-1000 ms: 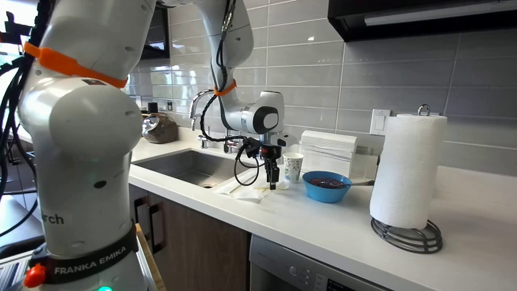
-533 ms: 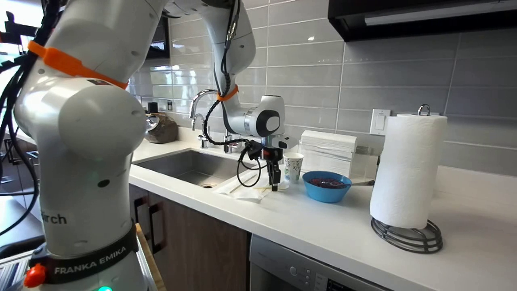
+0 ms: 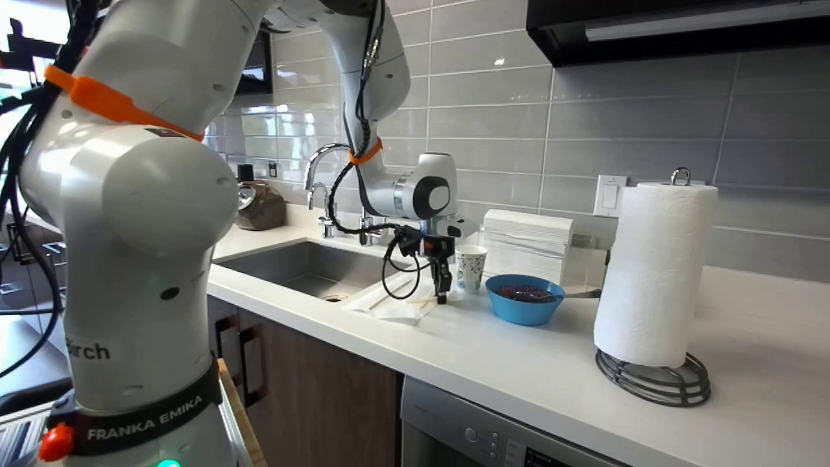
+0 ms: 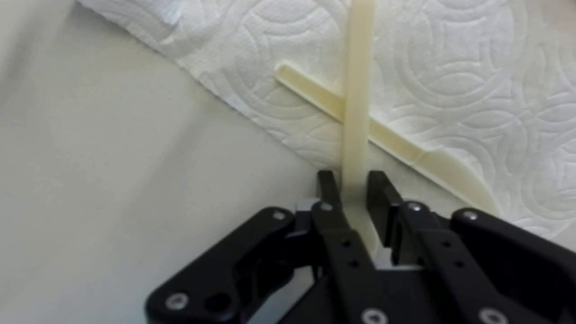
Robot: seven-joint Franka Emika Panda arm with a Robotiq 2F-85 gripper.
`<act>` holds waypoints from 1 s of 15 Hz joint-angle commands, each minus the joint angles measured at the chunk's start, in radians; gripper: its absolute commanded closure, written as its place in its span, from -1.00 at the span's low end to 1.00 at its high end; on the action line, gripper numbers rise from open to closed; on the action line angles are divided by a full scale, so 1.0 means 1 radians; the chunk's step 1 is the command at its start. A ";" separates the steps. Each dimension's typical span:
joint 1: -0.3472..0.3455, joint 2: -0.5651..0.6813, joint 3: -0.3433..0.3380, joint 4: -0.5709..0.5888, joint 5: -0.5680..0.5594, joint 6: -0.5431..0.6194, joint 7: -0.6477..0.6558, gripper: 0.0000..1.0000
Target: Move the spoon to the left
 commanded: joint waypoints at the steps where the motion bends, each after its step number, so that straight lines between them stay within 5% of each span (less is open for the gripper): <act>1: 0.031 -0.001 -0.018 0.007 -0.032 -0.005 0.050 0.98; 10: 0.052 -0.176 0.012 -0.044 -0.096 -0.158 0.125 0.90; 15: -0.020 -0.181 0.149 0.004 -0.032 -0.336 -0.148 0.90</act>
